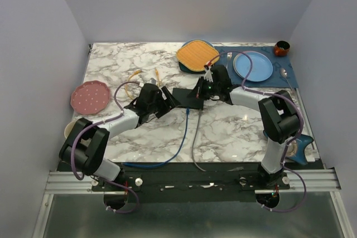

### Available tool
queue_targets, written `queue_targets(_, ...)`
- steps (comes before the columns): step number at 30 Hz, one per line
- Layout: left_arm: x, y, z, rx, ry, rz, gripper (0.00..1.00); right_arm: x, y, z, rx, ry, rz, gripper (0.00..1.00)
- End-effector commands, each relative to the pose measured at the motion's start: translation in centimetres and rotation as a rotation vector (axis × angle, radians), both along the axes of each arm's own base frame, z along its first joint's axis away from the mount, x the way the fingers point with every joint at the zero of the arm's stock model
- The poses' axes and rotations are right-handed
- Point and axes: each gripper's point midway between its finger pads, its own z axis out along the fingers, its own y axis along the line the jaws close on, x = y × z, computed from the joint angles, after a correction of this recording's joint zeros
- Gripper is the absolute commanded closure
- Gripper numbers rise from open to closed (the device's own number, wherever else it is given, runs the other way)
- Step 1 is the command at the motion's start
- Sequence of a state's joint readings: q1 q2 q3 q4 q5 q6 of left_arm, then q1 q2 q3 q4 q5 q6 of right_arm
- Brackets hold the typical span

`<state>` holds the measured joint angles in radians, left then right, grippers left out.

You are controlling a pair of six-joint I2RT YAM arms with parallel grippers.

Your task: Pull the plug from the switch port

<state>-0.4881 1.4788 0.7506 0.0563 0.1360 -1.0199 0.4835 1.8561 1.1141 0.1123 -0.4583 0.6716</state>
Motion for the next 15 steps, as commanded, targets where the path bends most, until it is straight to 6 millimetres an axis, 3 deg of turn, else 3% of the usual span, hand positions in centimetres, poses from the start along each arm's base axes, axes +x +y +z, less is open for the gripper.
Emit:
queue_targets(1,0.9,-1.1,2.1,-0.213,-0.131,0.030,0.13,-0.3,-0.6,-1.9,0.003,0.088,-0.016,0.99)
queue_targets(5,0.5,-2.8,0.8,-0.307,-0.093,-0.024,0.11,-0.2,-1.6,-2.6,0.026,0.122,-0.033,0.99)
queue_targets(10,1.0,-4.9,-0.2,-0.469,-0.067,-0.060,0.24,-0.4,-2.0,-3.4,0.018,0.139,-0.034,0.99)
queue_targets(15,1.3,-5.0,-1.5,-0.479,-0.039,-0.038,0.26,-0.9,-2.7,-4.8,-0.009,0.160,-0.046,0.99)
